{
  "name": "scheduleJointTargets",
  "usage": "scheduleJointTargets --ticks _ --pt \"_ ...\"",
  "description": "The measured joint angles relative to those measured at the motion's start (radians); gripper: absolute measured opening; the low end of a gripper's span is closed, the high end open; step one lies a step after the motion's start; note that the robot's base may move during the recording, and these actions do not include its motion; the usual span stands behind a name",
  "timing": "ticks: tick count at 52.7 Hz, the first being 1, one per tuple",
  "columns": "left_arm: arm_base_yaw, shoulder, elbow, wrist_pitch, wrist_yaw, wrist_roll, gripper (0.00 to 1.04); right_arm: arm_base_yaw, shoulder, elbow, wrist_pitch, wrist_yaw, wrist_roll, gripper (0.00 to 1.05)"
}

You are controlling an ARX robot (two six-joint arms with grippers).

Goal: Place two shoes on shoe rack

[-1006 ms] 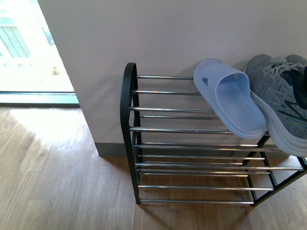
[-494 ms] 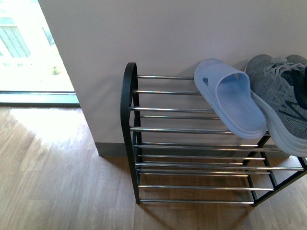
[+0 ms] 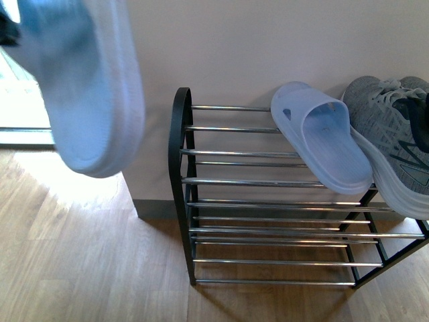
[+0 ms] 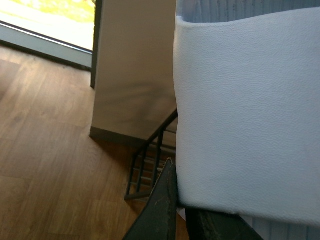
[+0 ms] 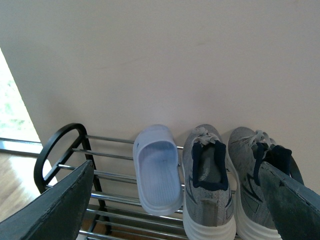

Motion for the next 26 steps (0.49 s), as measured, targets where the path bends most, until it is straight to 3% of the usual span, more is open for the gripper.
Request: scheduleJointTargets --ticks 11,26 --pt "-0.063 0.294 0.175 0.028 0.055 -0.011 0.02 0.0 0.0 0.0 0.0 0.0 0.0 0.96" --pt "-0.097 0.48 0.314 0.023 0.114 -0.024 0.02 0.0 0.0 0.0 0.0 0.0 0.0 0.96"
